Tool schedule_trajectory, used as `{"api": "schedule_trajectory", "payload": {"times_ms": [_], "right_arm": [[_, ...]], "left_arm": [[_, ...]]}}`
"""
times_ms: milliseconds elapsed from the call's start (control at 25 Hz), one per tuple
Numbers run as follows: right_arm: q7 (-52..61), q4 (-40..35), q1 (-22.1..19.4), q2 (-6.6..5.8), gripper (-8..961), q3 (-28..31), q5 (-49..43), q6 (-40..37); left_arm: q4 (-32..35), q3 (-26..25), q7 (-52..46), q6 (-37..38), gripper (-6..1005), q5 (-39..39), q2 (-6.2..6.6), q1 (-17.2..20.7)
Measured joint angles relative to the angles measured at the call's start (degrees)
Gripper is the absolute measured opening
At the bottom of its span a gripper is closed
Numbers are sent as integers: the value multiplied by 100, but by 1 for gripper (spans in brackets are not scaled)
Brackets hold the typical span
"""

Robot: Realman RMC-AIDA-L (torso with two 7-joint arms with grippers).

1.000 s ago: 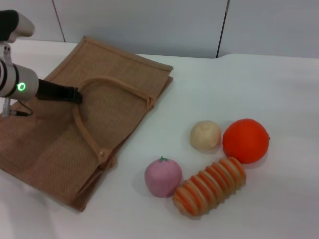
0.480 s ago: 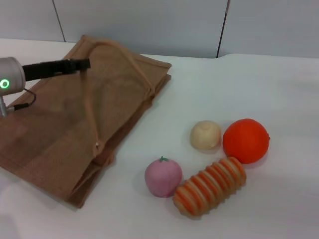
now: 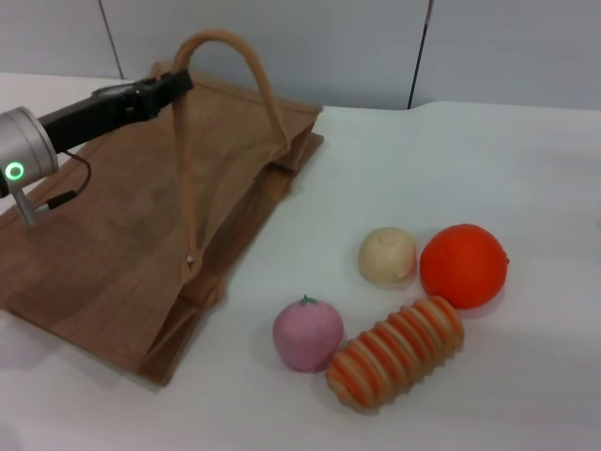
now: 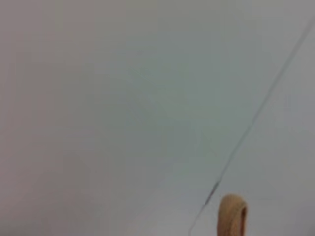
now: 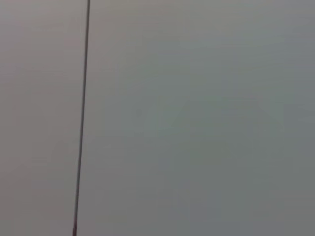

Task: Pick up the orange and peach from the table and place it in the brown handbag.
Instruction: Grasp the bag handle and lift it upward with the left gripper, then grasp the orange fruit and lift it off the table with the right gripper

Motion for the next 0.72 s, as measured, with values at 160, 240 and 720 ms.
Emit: {"api": "schedule_trajectory", "payload": {"times_ms": [160,240,720], "right_arm": [[0,5,26,0,888,0,-58,69],[0,6,48,0,888,0,-116,132],[515,-188,385,-47,889,0,-1934,147]], "left_arm": [[-239,0,488,-416,119,-522,31,111],[-253,0,668,-632,119,-760,29,195],[-259,-337,1103,-1677,120,-1442,18,440]]}}
